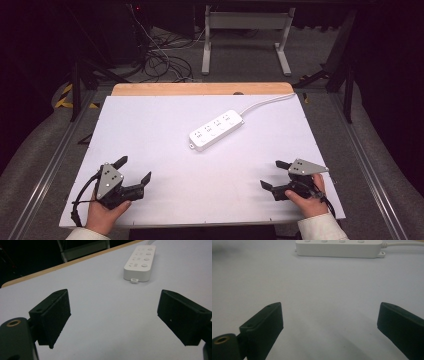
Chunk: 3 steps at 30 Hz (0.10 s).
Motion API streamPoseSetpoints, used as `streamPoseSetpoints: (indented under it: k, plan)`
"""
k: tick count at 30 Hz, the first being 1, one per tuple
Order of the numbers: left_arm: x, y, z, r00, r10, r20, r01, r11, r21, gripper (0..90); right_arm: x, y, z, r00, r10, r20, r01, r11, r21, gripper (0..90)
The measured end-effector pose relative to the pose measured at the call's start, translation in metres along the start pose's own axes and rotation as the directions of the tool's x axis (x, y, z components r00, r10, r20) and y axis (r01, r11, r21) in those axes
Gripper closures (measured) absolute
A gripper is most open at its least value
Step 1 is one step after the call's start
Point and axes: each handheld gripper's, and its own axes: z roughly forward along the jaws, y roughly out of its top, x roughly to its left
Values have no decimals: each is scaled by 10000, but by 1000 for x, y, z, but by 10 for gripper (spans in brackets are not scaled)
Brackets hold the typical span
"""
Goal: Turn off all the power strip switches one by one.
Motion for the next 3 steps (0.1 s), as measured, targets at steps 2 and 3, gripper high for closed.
streamPoseSetpoints:
  k: [2,3]
  plan:
    - [1,-2,2,9999,131,49,-131,9999,-2,120,0,1,-1,9999,-21,98,22,9999,-121,73]
    - [1,-2,2,9999,131,49,-131,9999,-2,120,0,1,-1,9999,-21,98,22,9999,-121,73]
